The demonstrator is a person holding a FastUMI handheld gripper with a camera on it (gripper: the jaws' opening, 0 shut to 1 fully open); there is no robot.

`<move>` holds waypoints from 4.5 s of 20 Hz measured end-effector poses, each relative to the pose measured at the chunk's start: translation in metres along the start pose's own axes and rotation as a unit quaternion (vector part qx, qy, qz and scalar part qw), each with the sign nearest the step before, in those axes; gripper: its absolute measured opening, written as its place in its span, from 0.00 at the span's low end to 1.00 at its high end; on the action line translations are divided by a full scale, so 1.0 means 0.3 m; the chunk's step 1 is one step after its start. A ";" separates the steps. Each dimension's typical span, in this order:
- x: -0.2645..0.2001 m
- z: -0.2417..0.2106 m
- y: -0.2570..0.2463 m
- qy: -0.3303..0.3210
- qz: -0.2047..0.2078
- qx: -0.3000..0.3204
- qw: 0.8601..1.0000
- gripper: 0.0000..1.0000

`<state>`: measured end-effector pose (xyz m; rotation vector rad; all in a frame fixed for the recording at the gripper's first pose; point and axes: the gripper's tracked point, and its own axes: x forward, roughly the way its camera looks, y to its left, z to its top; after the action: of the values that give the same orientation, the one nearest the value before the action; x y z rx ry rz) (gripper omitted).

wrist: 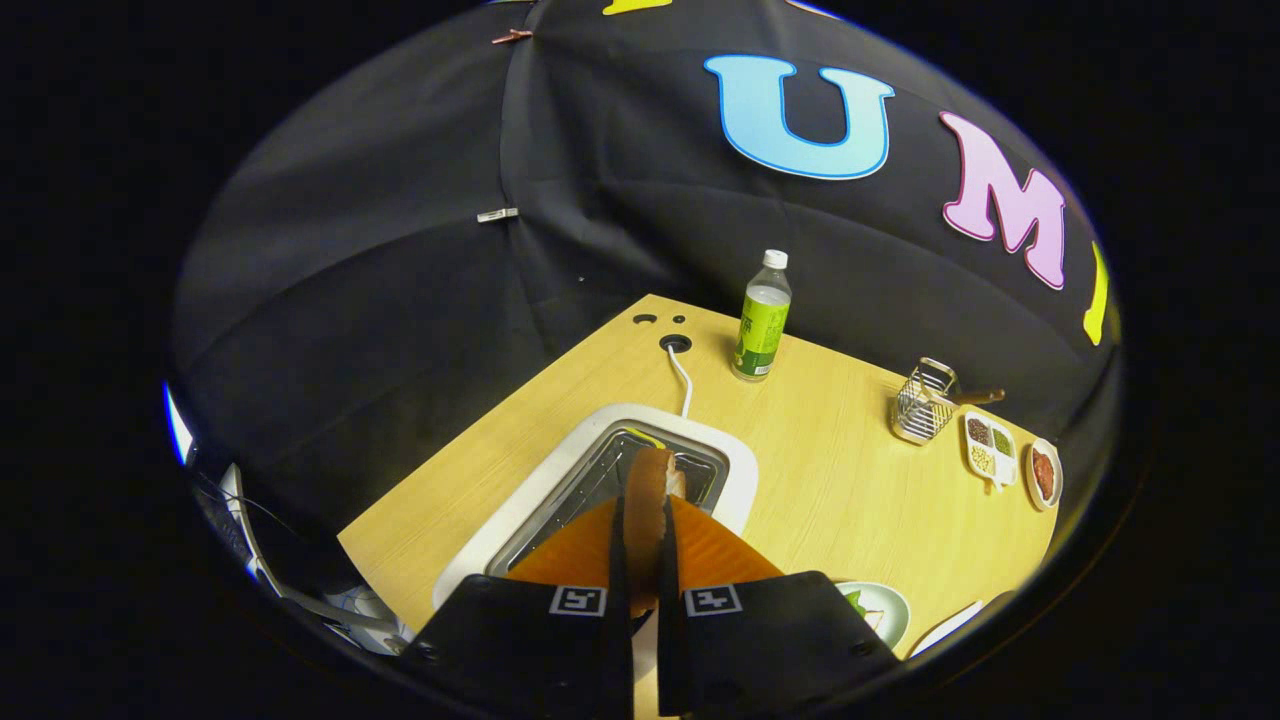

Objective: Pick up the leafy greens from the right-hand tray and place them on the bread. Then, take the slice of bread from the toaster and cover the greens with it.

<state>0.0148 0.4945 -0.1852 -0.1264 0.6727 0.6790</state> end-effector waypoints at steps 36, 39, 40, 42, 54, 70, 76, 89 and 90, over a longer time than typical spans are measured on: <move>-0.197 -0.417 -0.565 0.069 0.011 0.264 0.962 0.12; -0.192 -0.504 -0.611 0.086 -0.001 0.283 0.955 0.12; -0.194 -0.534 -0.642 0.093 -0.012 0.290 0.952 0.12; -0.193 -0.570 -0.683 0.097 -0.024 0.299 0.949 0.14; -0.285 -0.669 -0.856 0.101 -0.116 0.235 0.960 0.99; -0.850 -0.016 -1.002 -0.182 -0.229 0.147 0.945 0.99; -1.057 0.009 -1.023 -0.248 -0.300 0.126 0.912 0.99; -1.196 -0.006 -1.000 -0.272 -0.346 0.112 0.891 0.99; -1.181 -0.011 -0.999 -0.264 -0.344 0.111 0.894 0.99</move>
<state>-0.0064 0.0687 -0.0016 0.0382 0.1410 -0.0648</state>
